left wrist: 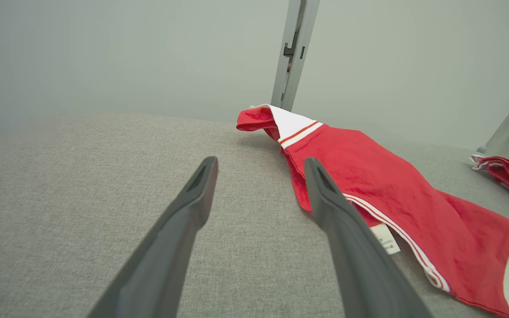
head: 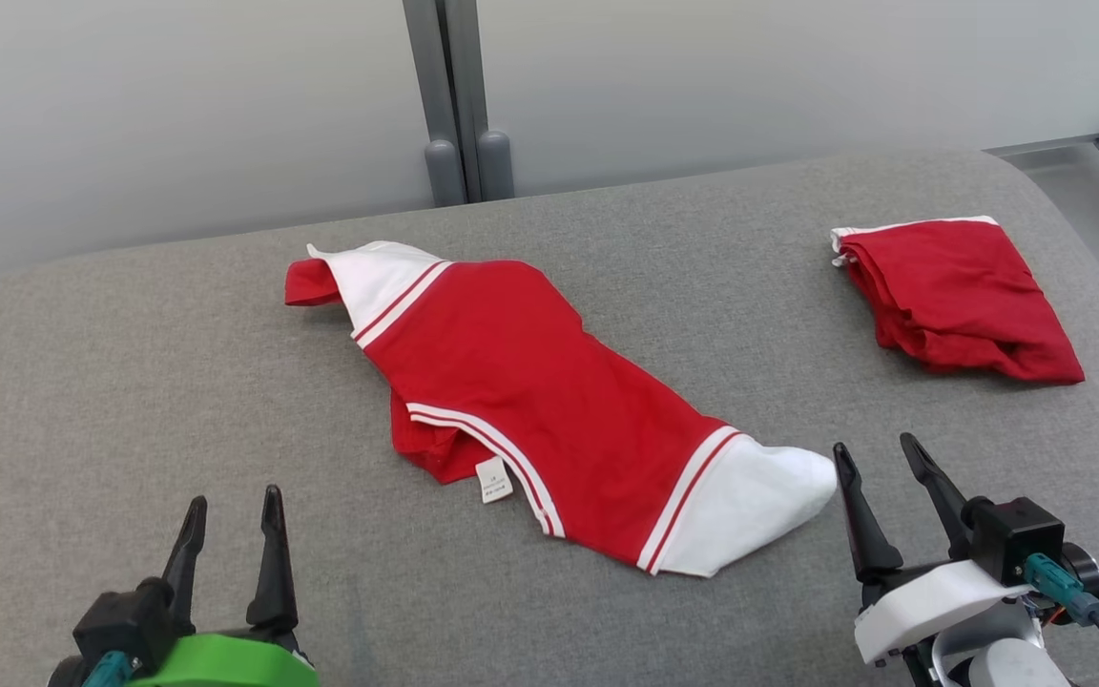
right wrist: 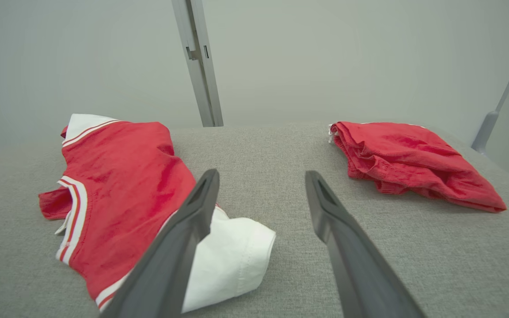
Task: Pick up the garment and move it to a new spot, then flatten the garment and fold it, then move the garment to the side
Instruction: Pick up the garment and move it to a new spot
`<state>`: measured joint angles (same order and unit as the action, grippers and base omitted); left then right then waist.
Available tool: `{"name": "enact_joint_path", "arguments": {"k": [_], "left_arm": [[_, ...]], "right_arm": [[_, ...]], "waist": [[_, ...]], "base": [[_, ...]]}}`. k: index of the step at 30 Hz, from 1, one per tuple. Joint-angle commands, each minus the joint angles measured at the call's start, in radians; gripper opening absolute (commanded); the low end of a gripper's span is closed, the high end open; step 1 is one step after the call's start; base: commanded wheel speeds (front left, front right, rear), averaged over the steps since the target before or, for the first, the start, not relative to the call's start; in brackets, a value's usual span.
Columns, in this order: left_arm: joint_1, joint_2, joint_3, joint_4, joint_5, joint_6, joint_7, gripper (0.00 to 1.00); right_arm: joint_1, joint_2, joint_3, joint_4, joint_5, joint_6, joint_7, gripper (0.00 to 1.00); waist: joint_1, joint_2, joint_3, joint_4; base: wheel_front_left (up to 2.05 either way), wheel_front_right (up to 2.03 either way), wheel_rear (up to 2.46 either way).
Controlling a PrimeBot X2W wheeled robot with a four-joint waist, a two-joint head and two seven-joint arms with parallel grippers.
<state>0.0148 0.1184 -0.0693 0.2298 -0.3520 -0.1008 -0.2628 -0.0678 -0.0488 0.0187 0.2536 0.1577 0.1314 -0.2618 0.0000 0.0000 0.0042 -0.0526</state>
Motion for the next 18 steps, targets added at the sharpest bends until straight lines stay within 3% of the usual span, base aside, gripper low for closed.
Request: {"name": "enact_joint_path", "arguments": {"k": [1,8,18], "left_arm": [[0.029,-0.009,0.009,-0.017,0.018,0.003,-0.002,1.0],[0.098,-0.055,0.019,-0.06,0.043,-0.006,-0.002,1.0],[0.125,-0.065,0.018,-0.049,0.06,-0.017,-0.002,1.0]], "right_arm": [[0.016,-0.004,0.002,-0.003,0.009,-0.002,-0.004,1.0],[0.039,-0.004,0.008,-0.001,0.023,-0.002,-0.004,1.0],[0.043,-0.004,0.027,0.023,0.015,-0.002,-0.004,1.0]], "waist": [[0.0,0.0,-0.006,0.002],[0.0,0.0,-0.028,0.016],[0.0,0.0,-0.044,0.02]], "base": [[0.0,0.0,0.0],[0.0,0.0,0.0],[0.0,0.0,0.0]]}}
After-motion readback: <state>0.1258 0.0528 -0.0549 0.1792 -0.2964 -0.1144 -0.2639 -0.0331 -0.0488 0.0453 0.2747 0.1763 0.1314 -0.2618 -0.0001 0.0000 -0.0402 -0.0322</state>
